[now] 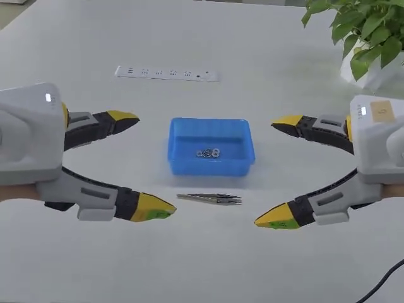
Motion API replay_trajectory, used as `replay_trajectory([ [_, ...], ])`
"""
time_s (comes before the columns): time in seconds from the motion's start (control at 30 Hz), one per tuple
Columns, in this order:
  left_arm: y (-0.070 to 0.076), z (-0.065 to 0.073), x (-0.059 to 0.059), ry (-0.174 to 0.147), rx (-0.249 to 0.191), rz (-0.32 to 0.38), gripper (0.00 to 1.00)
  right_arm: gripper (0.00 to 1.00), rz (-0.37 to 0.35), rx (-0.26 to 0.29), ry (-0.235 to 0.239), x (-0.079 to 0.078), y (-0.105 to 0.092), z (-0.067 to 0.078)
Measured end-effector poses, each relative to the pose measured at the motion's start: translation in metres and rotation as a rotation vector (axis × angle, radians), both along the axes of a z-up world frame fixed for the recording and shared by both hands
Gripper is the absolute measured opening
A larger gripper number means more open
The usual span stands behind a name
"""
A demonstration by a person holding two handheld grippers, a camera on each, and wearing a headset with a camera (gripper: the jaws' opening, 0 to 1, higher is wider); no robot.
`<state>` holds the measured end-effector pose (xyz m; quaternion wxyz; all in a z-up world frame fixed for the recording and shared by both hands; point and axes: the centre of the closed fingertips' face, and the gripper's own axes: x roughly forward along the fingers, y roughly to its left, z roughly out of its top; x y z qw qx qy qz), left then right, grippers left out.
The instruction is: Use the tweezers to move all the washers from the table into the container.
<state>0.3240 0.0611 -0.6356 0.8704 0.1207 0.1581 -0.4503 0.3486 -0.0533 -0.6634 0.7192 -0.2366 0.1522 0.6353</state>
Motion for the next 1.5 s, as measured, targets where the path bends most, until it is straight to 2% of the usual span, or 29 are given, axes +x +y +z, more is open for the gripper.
replay_trajectory([
  [0.13, 0.001, 0.000, 0.000, 0.000, -0.003, 0.005, 1.00, 1.00, 0.001, -0.005, 0.000, -0.001, -0.001, 0.000],
  [0.57, -0.007, -0.008, -0.003, 0.026, 0.009, 0.000, 1.00, 1.00, -0.023, 0.043, 0.003, 0.004, -0.005, 0.010],
  [0.73, -0.011, -0.006, -0.005, 0.026, 0.009, -0.009, 1.00, 1.00, -0.024, 0.048, 0.007, 0.002, -0.006, 0.009],
  [1.23, -0.008, -0.007, -0.006, 0.029, 0.032, 0.002, 1.00, 1.00, -0.021, 0.051, 0.016, -0.002, -0.007, 0.008],
  [1.5, -0.010, -0.006, -0.007, 0.027, 0.029, -0.001, 1.00, 1.00, -0.025, 0.059, 0.019, -0.002, -0.007, 0.010],
])
